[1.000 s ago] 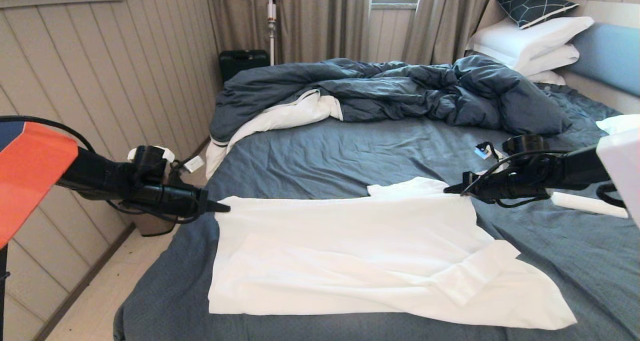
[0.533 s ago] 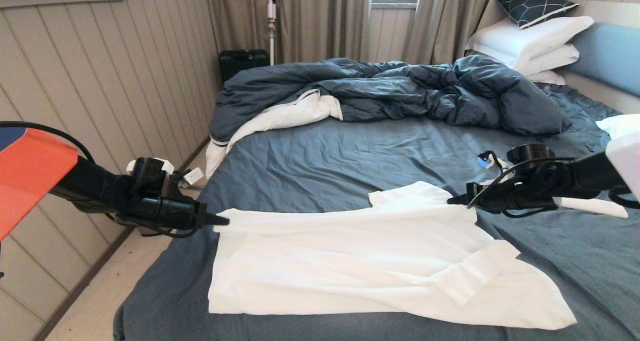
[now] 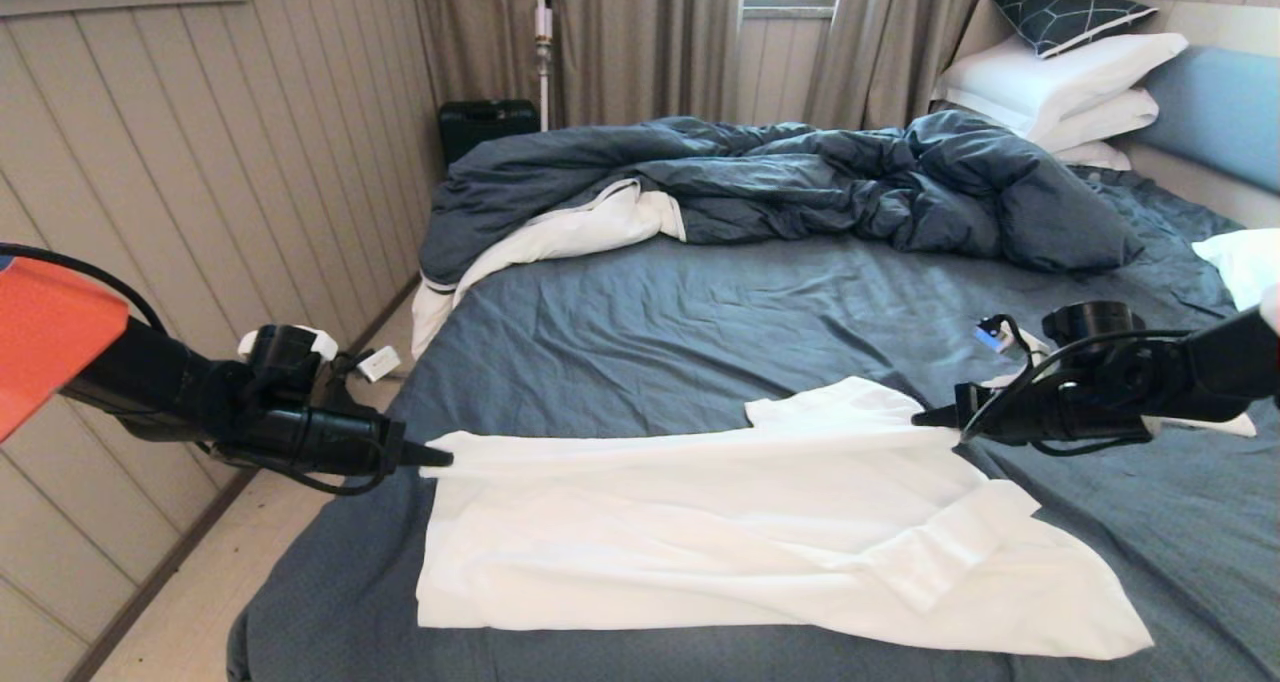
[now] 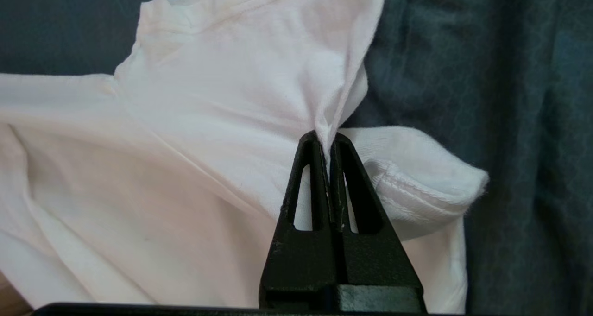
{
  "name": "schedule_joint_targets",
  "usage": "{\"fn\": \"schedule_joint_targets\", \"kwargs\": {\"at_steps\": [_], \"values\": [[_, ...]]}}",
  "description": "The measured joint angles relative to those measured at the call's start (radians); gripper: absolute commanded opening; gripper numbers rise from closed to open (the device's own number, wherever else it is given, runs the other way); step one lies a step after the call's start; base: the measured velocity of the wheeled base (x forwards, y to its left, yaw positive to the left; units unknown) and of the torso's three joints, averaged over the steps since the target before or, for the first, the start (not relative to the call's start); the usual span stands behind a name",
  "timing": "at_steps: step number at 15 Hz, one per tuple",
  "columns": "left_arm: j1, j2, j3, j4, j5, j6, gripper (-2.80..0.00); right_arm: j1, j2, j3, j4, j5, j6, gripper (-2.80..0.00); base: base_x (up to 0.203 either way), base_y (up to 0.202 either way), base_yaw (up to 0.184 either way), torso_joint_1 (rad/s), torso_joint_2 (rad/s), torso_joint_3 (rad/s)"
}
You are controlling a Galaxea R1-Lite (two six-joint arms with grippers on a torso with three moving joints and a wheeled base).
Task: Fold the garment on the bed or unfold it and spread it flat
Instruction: Fold the white T-shirt
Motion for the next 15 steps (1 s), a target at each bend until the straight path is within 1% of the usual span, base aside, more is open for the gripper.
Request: {"fn": "schedule_joint_targets", "kwargs": {"at_steps": [3,4,6,9,12,15], "values": [[0.000,-0.010,0.062,-0.088,0.003,0.001,-2.80,-0.012,-0.028,0.070,-0.033,0.003,-0.039,-2.80,0.000,0.000,0.000,0.000,0.00,0.000],[0.000,-0.010,0.072,-0.096,0.003,0.000,-2.80,-0.016,-0.031,0.088,-0.042,0.003,-0.043,-2.80,0.000,0.000,0.000,0.000,0.00,0.000],[0.000,-0.006,0.079,-0.097,0.003,-0.003,-2.80,-0.020,-0.032,0.113,-0.058,0.000,-0.046,-2.80,0.000,0.000,0.000,0.000,0.00,0.000],[0.000,-0.005,0.090,-0.092,0.003,-0.004,-2.80,-0.021,-0.035,0.152,-0.076,0.000,-0.082,-2.80,0.000,0.000,0.000,0.000,0.00,0.000],[0.000,-0.010,0.106,-0.091,0.002,-0.006,-2.80,-0.021,-0.036,0.192,-0.133,0.001,-0.087,-2.80,0.000,0.000,0.000,0.000,0.00,0.000],[0.000,-0.019,0.129,-0.093,0.003,-0.002,-2.80,-0.021,-0.042,0.215,-0.136,0.001,-0.091,-2.80,0.000,0.000,0.000,0.000,0.00,0.000]]}}
